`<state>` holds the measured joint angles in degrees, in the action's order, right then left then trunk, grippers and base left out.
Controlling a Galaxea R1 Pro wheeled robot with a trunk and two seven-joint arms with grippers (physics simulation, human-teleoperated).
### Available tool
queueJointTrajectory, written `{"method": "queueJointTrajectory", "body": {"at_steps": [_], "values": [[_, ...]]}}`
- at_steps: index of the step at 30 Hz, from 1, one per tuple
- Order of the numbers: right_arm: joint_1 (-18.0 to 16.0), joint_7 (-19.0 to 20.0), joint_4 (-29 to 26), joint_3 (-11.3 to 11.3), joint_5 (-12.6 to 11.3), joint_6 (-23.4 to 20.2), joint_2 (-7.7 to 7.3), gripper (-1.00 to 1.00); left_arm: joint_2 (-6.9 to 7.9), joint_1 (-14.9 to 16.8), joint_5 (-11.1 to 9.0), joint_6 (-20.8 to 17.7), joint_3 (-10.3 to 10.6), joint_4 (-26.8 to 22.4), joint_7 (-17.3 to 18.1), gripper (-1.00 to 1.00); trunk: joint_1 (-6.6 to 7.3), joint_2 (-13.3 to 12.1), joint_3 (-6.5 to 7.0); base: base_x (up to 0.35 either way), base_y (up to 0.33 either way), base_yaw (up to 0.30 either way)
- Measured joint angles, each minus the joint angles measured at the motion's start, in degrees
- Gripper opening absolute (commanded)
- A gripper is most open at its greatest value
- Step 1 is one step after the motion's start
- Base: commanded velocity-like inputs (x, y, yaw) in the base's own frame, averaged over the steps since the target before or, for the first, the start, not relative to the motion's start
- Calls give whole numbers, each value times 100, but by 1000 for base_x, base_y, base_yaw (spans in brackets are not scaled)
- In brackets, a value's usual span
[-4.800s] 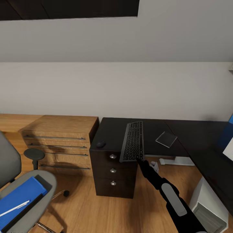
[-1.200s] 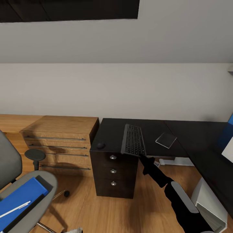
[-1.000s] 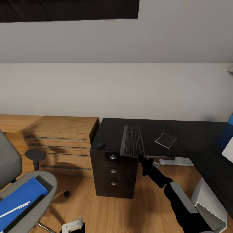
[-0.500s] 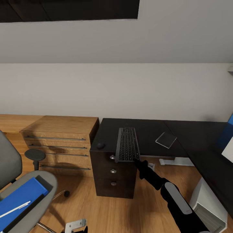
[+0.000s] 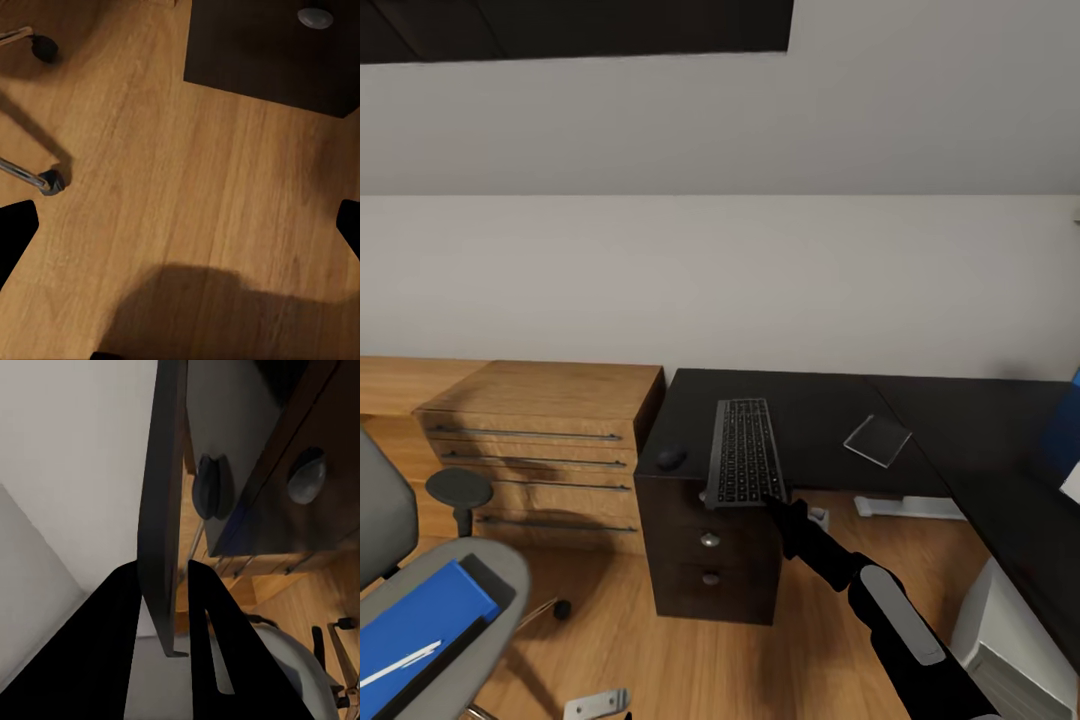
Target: In the bedroom, organize the workspace by keeping the computer under the desk, ensuring the monitor is on the desk, placing the keyboard on the desk next to the monitor, placing the mouse on the desk next to the keyboard, moving the folder from the swivel chair onto the desk next to the mouse, stacking the notebook on top of the folder with the pen on top of the notebook, and positioning the swivel chair next to the desk.
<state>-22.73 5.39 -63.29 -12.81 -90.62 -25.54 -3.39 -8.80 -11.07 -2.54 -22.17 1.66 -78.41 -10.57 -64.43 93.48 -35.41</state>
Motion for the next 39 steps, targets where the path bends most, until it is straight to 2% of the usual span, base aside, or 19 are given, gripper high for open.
{"method": "queueJointTrajectory", "body": {"at_steps": [11,24,25,39], "values": [[0,0,0,-3,0,2,1,-100,0,0,0,2,4,51,13,100,2,0,0,103,0,0],[0,-7,0,6,-3,2,1,-100,0,0,-6,-7,9,64,18,100,-1,0,0,10,0,0],[0,-7,0,6,-3,2,1,100,0,0,-7,-7,9,64,20,100,-1,0,0,0,0,0],[0,-19,0,30,-13,1,1,100,0,0,-7,1,4,71,23,100,-2,0,0,-24,0,0]]}}
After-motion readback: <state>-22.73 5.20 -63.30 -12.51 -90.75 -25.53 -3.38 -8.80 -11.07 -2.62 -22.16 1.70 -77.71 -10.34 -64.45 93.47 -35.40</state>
